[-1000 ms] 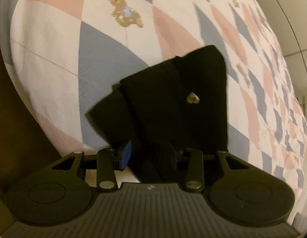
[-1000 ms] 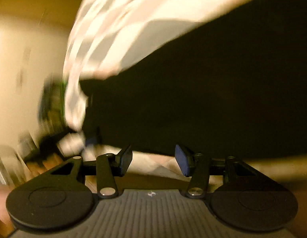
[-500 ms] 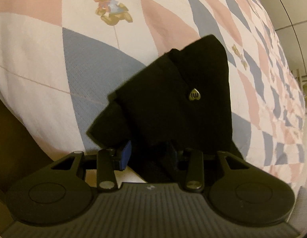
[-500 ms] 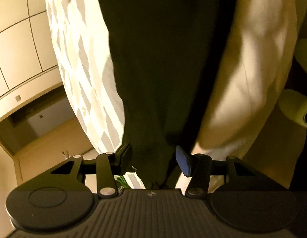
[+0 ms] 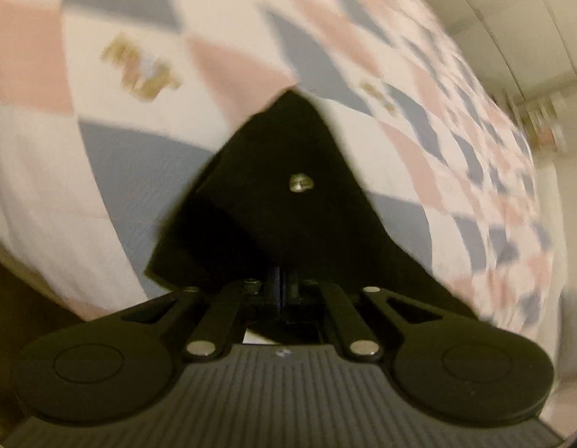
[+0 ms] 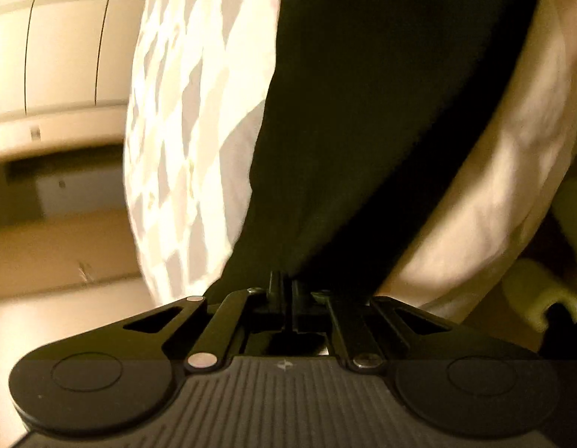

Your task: Fold clothes

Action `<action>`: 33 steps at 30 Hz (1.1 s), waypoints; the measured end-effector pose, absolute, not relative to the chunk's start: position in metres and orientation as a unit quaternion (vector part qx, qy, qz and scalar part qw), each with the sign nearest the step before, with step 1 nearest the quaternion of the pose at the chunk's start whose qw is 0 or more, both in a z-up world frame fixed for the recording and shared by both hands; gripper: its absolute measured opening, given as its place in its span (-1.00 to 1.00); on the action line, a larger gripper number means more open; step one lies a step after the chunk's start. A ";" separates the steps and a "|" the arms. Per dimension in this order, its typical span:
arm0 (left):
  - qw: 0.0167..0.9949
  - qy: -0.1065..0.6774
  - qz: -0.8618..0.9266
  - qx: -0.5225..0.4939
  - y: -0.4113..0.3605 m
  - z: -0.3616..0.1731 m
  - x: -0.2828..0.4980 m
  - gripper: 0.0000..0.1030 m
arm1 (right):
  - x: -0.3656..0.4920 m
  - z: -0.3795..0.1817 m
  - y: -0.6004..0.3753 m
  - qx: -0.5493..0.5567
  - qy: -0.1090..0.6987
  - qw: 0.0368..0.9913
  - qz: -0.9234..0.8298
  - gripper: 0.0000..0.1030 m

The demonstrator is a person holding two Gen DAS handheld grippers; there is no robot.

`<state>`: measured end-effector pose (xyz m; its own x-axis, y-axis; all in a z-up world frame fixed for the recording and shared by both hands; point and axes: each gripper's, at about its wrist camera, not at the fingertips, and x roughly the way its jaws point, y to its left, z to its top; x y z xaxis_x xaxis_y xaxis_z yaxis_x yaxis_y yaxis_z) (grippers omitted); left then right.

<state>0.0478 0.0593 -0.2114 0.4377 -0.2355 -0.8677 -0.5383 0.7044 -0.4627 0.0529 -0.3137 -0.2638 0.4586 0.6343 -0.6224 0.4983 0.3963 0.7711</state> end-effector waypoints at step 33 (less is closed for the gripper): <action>0.797 0.601 0.045 -0.036 -0.043 -0.212 0.092 -0.36 | 0.090 -0.246 -0.292 0.151 0.556 0.816 0.045 -0.17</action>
